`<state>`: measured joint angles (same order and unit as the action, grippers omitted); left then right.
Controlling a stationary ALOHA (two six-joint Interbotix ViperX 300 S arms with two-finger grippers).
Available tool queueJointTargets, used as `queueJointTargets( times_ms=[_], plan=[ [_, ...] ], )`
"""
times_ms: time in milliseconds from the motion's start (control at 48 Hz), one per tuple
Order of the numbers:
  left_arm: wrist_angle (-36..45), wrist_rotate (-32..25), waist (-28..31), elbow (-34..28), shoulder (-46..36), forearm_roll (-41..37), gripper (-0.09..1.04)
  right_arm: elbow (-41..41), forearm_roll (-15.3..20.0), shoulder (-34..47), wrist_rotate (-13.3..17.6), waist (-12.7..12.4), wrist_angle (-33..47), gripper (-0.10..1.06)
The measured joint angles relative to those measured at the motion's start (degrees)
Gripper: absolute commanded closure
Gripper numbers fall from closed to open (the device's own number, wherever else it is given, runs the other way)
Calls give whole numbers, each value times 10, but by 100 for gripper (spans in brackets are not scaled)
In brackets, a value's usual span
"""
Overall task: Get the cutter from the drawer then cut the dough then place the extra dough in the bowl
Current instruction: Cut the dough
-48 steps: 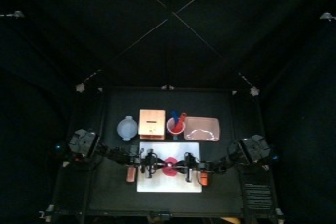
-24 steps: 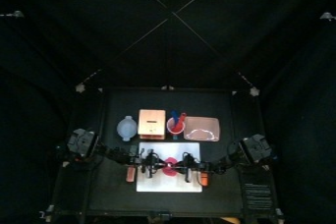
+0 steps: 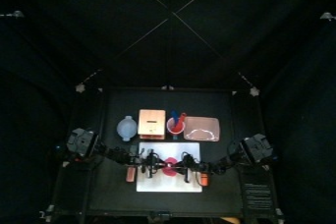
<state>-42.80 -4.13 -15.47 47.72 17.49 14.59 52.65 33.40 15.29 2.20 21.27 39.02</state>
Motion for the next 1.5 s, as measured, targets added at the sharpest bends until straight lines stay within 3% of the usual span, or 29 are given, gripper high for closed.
queueJointTargets(
  times_ms=[1500],
  plan=[
    [8,-2,4,-2,-2,-17,52,-7,3,-9,-2,-4,-37,60]
  ],
)
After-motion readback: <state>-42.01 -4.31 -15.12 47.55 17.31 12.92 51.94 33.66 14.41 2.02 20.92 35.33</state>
